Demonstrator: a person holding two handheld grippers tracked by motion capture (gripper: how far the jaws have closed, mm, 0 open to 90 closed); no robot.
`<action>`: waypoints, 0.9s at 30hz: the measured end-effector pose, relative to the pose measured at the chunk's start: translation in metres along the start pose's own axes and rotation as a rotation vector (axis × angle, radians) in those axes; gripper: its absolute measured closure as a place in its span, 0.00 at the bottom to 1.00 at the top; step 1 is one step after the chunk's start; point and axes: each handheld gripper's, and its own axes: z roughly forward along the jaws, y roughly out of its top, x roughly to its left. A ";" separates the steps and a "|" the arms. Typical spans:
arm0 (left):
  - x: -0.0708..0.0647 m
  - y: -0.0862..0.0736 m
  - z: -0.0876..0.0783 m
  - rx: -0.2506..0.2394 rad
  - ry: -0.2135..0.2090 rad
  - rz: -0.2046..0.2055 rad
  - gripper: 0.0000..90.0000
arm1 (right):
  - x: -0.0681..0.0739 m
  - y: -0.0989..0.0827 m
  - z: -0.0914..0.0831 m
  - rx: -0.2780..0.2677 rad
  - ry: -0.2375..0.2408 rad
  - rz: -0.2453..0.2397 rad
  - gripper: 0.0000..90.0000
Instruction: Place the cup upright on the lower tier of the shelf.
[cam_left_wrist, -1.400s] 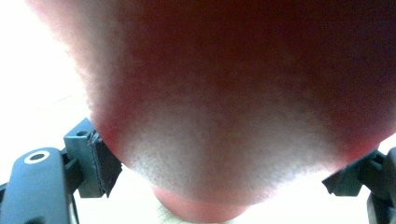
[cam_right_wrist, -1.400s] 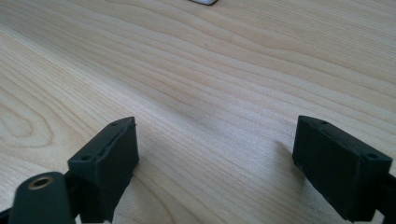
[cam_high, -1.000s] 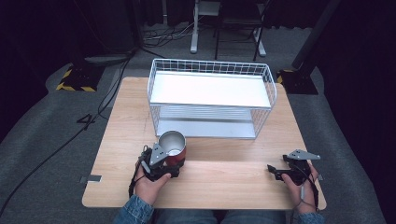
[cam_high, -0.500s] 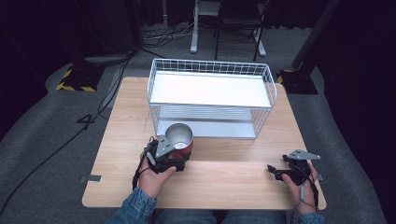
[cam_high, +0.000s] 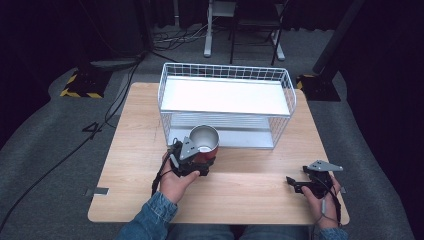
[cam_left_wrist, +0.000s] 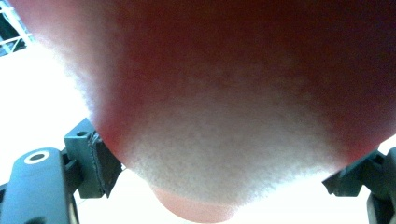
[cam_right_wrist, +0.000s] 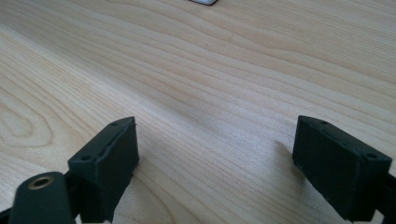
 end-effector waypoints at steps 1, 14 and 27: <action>-0.002 0.002 0.006 -0.006 -0.001 0.006 0.18 | 0.000 0.000 0.000 0.000 0.001 0.001 0.16; -0.009 0.005 0.040 -0.029 0.001 0.013 0.18 | 0.000 0.000 0.000 0.000 0.000 0.000 0.16; -0.002 0.002 0.069 -0.024 0.027 -0.028 0.18 | 0.000 0.000 0.000 -0.002 0.000 0.000 0.17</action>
